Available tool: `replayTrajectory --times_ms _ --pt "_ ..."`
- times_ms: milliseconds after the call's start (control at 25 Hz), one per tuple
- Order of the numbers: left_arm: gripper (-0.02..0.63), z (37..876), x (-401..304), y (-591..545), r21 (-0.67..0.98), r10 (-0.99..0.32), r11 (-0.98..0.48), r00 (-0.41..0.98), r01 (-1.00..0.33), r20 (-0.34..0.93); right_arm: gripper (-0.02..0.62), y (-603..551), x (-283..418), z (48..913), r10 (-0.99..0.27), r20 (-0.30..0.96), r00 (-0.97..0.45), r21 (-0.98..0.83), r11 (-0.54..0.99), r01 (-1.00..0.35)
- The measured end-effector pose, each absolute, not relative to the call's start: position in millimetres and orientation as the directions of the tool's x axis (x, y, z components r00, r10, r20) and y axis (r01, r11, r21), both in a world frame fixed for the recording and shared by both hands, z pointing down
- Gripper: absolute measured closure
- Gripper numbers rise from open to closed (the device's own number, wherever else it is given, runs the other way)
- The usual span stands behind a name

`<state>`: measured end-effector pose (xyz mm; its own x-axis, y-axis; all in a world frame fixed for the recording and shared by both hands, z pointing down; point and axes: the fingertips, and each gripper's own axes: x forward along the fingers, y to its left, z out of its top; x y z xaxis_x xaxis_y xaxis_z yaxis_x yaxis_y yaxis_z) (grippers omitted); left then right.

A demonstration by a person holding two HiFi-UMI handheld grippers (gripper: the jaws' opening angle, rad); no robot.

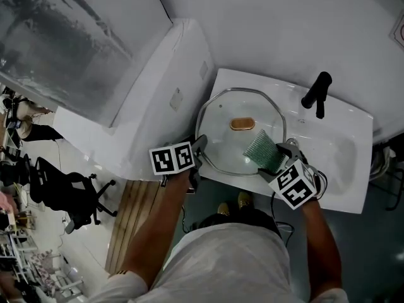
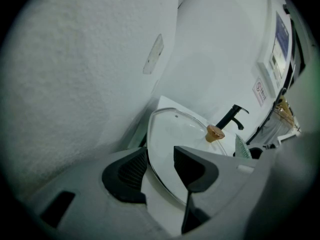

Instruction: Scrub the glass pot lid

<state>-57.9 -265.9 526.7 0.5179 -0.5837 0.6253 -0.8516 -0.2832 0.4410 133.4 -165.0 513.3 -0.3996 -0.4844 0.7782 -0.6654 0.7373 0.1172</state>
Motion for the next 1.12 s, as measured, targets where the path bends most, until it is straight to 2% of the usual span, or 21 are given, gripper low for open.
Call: replayTrajectory --times_ms 440,720,880,1120 --pt "0.423 527 -58 -266 0.433 -0.592 -0.274 0.506 -0.859 0.627 0.247 -172 169 519 -0.531 0.684 -0.500 -0.114 0.599 -0.792" --pt "0.417 519 -58 -265 0.386 -0.596 -0.309 0.493 -0.869 0.634 0.247 -174 169 497 -0.561 0.644 -0.521 -0.124 0.595 -0.794" --pt "0.414 500 -54 -263 0.362 -0.633 -0.339 0.495 -0.868 0.595 0.247 -178 166 470 -0.595 0.601 -0.534 -0.108 0.602 -0.791" --pt "0.416 447 -34 -261 0.325 -0.696 -0.439 0.546 -0.838 0.467 0.247 -187 155 423 -0.648 0.511 -0.565 -0.085 0.616 -0.783"
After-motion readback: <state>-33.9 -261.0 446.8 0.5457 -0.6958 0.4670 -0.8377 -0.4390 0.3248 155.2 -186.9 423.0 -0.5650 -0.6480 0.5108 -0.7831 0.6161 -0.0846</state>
